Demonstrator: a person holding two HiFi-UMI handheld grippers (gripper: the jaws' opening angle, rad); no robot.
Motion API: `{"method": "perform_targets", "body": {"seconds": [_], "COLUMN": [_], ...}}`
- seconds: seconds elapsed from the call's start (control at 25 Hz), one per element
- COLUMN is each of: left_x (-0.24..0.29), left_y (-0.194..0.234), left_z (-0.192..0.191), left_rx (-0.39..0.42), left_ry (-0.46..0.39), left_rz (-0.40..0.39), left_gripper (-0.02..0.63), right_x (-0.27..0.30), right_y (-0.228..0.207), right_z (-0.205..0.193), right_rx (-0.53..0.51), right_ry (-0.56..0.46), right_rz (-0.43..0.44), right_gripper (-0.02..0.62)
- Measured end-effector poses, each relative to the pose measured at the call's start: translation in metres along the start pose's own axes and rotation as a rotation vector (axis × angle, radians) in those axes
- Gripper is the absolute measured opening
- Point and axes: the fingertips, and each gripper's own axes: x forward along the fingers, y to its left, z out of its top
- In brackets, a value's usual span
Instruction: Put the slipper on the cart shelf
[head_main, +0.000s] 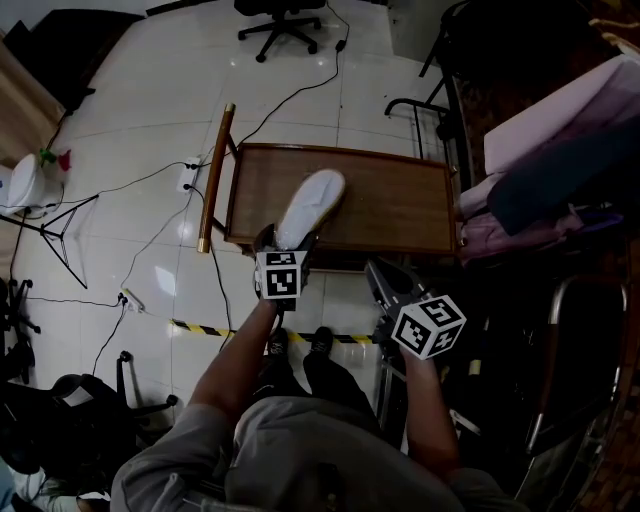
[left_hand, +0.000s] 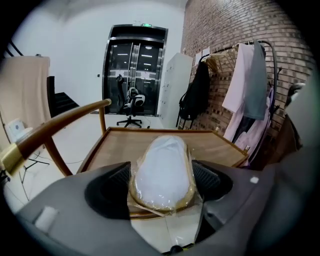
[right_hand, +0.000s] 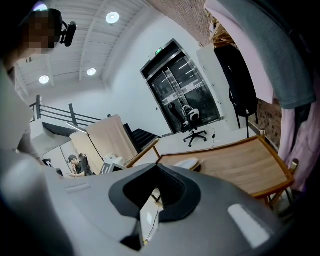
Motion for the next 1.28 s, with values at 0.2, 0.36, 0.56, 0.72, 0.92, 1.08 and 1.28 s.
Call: {"method": "perform_targets", "body": {"seconds": [0.2, 0.36, 0.56, 0.72, 0.92, 1.08, 1.28], "left_x": [-0.02, -0.035, -0.05, -0.059, -0.079, -0.101, -0.143], "left_y": [-0.013, -0.021, -0.034, -0.049, -0.069, -0.089, -0.11], "left_z": [0.035, 0.059, 0.085, 0.096, 0.093, 0.082, 0.06], "left_rx": [0.03, 0.057, 0.078, 0.123, 0.161, 0.212, 0.276], "left_ry": [-0.1, -0.162, -0.226, -0.254, -0.268, -0.271, -0.274], "left_rz": [-0.014, -0.023, -0.044, -0.081, -0.17, -0.292, -0.472], "left_gripper": [0.385, 0.383, 0.382, 0.382, 0.382, 0.38, 0.38], "right_x": [-0.01, -0.015, -0.018, -0.024, -0.044, -0.073, -0.119], "right_y": [0.004, 0.008, 0.012, 0.012, 0.018, 0.039, 0.083], "right_z": [0.005, 0.016, 0.023, 0.027, 0.027, 0.022, 0.001], "right_rx": [-0.002, -0.015, -0.021, -0.02, -0.018, -0.031, -0.024], "right_ry": [-0.02, -0.043, -0.064, -0.1, -0.148, -0.198, -0.275], "right_rz": [0.006, 0.015, 0.026, 0.009, -0.063, -0.179, -0.352], "right_gripper": [-0.002, -0.002, -0.002, -0.002, -0.002, -0.002, -0.002]}}
